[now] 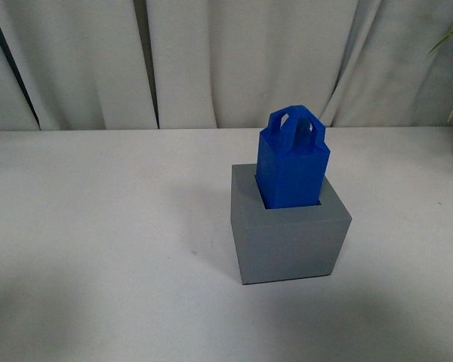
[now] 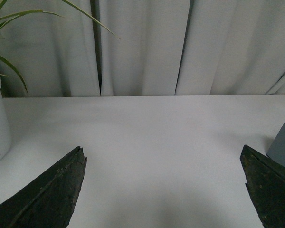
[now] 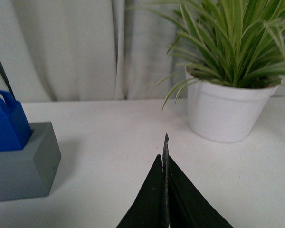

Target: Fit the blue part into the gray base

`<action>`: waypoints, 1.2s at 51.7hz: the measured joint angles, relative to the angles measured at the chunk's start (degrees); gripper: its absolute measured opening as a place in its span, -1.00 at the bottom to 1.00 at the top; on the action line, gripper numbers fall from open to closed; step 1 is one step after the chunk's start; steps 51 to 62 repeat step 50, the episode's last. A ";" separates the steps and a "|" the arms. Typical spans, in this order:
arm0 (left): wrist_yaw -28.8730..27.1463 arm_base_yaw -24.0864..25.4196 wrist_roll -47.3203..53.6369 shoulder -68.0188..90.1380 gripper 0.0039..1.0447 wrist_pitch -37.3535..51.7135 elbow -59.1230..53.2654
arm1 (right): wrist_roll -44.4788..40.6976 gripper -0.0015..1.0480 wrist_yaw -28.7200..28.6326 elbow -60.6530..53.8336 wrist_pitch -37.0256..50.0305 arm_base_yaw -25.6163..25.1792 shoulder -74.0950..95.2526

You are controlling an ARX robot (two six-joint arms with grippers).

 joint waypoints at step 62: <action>0.00 0.00 0.00 0.00 0.89 0.00 0.00 | 0.04 0.86 0.02 0.00 -0.31 0.00 -1.11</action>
